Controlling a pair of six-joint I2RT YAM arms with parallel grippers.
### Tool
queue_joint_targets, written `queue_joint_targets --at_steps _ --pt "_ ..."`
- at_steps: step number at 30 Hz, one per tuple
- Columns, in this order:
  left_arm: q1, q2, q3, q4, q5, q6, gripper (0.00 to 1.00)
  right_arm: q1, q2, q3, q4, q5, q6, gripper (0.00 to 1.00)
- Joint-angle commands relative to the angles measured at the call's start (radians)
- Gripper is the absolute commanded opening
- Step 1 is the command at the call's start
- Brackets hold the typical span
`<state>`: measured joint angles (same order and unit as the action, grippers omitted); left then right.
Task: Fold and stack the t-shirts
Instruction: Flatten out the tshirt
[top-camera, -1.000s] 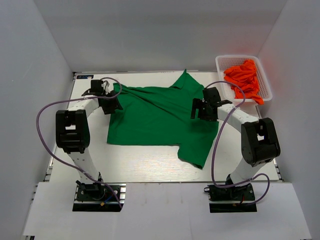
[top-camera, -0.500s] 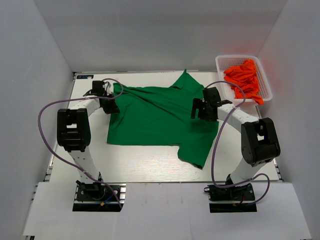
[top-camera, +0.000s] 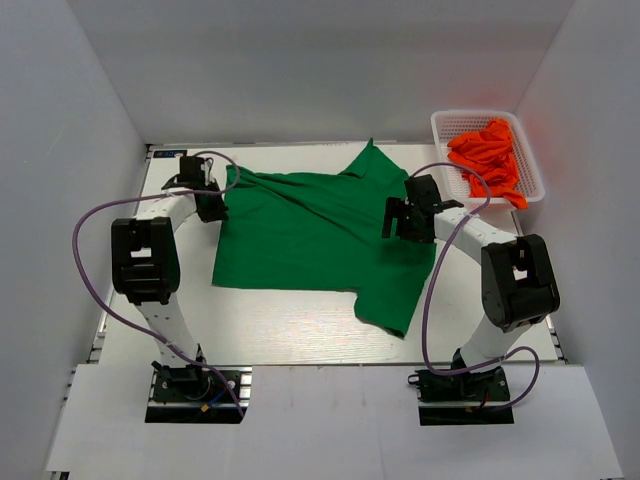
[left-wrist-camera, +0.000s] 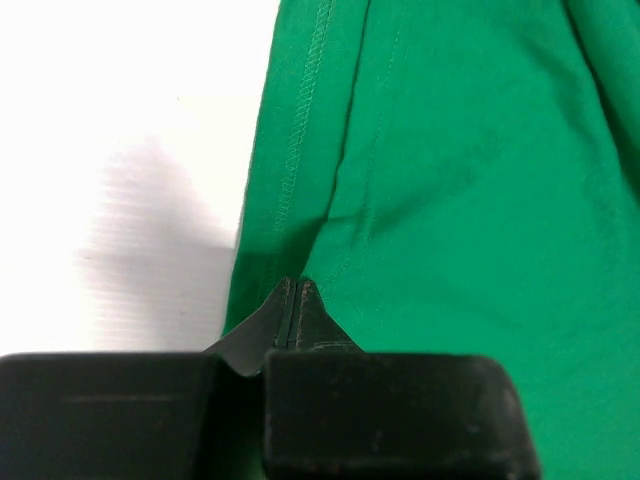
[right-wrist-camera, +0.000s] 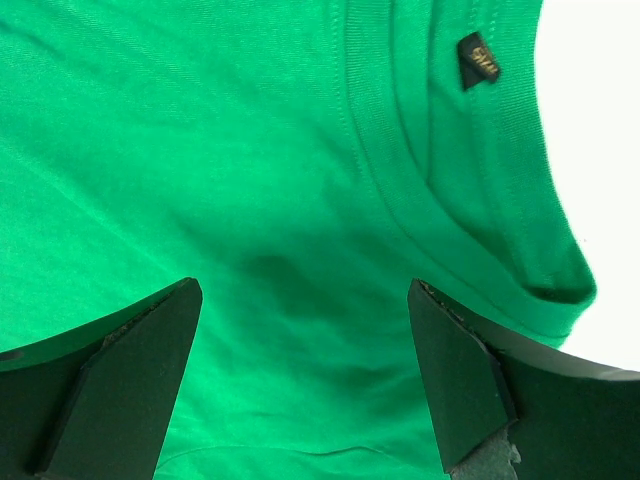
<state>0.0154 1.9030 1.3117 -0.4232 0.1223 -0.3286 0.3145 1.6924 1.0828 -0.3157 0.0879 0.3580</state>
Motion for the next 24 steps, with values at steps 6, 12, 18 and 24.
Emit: queue_joint_targets --at_steps 6,12,18,24 --pt "0.004 -0.019 0.067 -0.032 -0.059 0.02 0.0 -0.003 0.007 0.008 0.003 0.026 -0.004 0.89" --pt "0.014 0.037 0.136 -0.13 -0.164 -0.01 0.43 -0.003 0.001 0.035 -0.017 0.027 -0.024 0.89" --pt "0.014 0.074 0.322 -0.273 -0.24 -0.062 1.0 0.0 -0.088 0.06 -0.037 0.029 -0.051 0.9" --pt "-0.015 -0.094 0.215 -0.191 -0.046 -0.127 1.0 0.001 -0.155 0.009 -0.002 -0.002 -0.073 0.9"
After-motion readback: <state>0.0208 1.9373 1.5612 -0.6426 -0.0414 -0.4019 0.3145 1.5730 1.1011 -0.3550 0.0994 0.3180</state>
